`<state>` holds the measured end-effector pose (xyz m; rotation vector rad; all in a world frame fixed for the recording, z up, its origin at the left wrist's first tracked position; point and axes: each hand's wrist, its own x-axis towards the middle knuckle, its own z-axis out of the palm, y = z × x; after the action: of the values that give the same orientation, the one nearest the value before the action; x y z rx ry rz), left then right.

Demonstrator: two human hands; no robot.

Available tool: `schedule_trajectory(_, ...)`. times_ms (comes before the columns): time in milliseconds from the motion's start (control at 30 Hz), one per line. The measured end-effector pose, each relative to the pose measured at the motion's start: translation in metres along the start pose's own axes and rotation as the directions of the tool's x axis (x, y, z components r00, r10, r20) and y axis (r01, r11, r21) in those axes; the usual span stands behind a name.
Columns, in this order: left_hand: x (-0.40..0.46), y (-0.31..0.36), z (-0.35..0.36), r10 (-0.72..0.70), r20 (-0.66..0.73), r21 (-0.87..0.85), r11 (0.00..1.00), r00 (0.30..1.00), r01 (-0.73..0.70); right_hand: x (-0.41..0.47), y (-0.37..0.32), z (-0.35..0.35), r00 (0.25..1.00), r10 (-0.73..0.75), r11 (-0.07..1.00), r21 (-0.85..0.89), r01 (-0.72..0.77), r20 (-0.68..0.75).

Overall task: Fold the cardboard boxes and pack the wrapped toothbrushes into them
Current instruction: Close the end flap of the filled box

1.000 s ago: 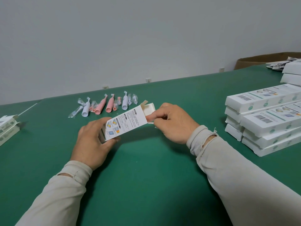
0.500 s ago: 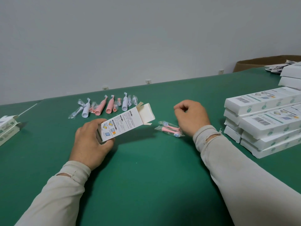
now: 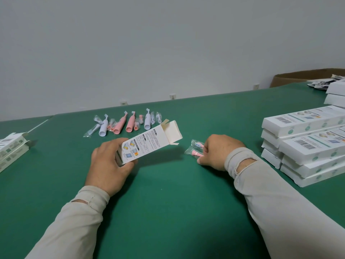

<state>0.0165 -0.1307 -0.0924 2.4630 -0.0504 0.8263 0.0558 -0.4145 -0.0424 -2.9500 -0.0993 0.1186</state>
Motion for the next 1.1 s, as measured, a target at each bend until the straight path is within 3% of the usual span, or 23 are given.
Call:
schedule_trajectory(133, -0.001, -0.001, 0.0, -0.003, -0.013, 0.0, 1.0, 1.0, 0.003, -0.001, -0.002, 0.0, 0.998, -0.055, 0.998, 0.007, 0.055, -0.006)
schedule_trajectory(200, 0.001, -0.003, -0.001, -0.029, -0.028, 0.022, 0.999, 0.999, 0.03, 0.001, 0.001, -0.002, 0.988, -0.054, 0.975, 0.205, 0.084, -0.147)
schedule_trajectory(267, 0.003, -0.005, -0.001, -0.044, -0.055, 0.061, 0.997, 0.997, 0.048, 0.001, 0.004, -0.006, 0.922, 0.003, 0.868, 0.459, 0.19, -0.387)
schedule_trajectory(333, 0.004, -0.006, -0.001, -0.075, -0.053, 0.085, 0.993, 0.996, 0.079, -0.003, 0.003, -0.009, 0.849, 0.035, 0.75, 0.576, 0.326, -0.527)
schedule_trajectory(400, 0.004, -0.006, -0.001, -0.104, -0.022, 0.092, 0.99, 0.994, 0.106, -0.007, -0.006, -0.005, 0.847, -0.067, 0.709, 0.572, 0.413, -0.528)
schedule_trajectory(500, 0.003, -0.006, -0.001, -0.124, 0.012, 0.107, 0.987, 0.992, 0.122, -0.009, -0.019, 0.004, 0.86, -0.224, 0.809, 0.406, 0.426, -0.458)
schedule_trajectory(667, 0.001, -0.003, -0.003, -0.15, 0.004, 0.108, 0.983, 0.989, 0.149, -0.008, -0.022, 0.004, 0.904, -0.229, 0.929, 0.195, 0.313, -0.361)
schedule_trajectory(867, -0.001, 0.0, -0.001, -0.124, 0.046, 0.131, 0.984, 0.991, 0.117, -0.008, -0.023, 0.005, 0.888, -0.218, 0.91, 0.243, 0.335, -0.405)
schedule_trajectory(967, -0.001, 0.001, 0.0, -0.092, 0.083, 0.139, 0.987, 0.992, 0.08, -0.005, -0.025, 0.009, 0.862, -0.172, 0.857, 0.36, 0.37, -0.476)
schedule_trajectory(1100, 0.0, 0.003, 0.0, -0.083, 0.102, 0.14, 0.988, 0.991, 0.068, -0.003, -0.031, 0.019, 0.881, -0.16, 0.753, 0.522, 0.401, -0.445)
